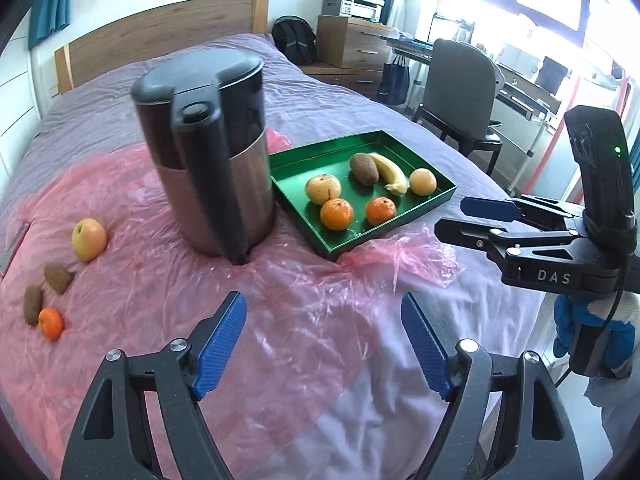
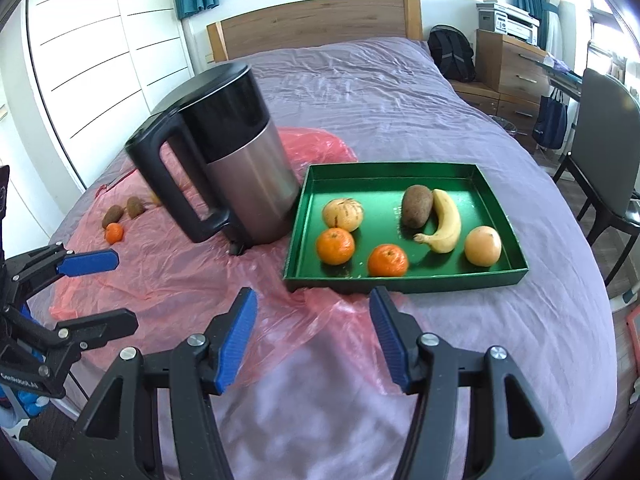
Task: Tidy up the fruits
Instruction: 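Withdraw both open tools up and away from the tray, then move both open tools over the remaining apple, kiwis and mandarin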
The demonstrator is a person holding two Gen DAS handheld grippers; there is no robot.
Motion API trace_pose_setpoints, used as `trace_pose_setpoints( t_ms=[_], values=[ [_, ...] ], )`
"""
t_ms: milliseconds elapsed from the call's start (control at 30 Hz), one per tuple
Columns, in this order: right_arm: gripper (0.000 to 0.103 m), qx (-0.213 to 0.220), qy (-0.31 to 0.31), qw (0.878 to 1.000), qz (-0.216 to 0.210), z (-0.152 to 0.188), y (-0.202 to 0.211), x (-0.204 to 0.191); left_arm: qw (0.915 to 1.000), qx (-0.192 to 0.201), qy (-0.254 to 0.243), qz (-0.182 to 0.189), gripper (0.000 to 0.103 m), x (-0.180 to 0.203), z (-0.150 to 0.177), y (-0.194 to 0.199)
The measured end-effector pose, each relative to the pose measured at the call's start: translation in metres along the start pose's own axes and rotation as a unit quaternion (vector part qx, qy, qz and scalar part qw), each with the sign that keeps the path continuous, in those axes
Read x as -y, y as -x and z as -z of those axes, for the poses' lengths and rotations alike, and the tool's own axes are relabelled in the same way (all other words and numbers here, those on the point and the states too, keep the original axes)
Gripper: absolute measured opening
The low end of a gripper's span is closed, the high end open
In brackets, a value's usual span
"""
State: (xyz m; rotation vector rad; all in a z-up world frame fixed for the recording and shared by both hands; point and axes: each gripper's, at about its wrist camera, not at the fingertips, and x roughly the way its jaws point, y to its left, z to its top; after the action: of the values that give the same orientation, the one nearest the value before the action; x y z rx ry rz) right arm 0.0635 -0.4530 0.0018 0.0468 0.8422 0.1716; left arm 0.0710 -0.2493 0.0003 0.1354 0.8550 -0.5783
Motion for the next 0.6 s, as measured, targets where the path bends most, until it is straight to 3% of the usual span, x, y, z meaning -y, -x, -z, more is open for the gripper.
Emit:
trace_pose_setpoints(
  t_ms=[167, 267, 600],
  values=[
    [0.072, 0.0, 0.009, 1.0, -0.011, 0.009, 0.009, -0.021, 0.9999, 0.0, 0.011, -0.012, 0.077, -0.013, 0.014, 0.014],
    [0.073, 0.0, 0.015, 1.0, -0.016, 0.012, 0.012, -0.034, 0.9996, 0.004, 0.018, -0.019, 0.083, -0.021, 0.021, 0.023],
    [0.074, -0.004, 0.032, 0.999, -0.034, 0.02, 0.016, -0.077, 0.9982, 0.009, 0.042, -0.043, 0.085, -0.055, 0.044, 0.047]
  ],
)
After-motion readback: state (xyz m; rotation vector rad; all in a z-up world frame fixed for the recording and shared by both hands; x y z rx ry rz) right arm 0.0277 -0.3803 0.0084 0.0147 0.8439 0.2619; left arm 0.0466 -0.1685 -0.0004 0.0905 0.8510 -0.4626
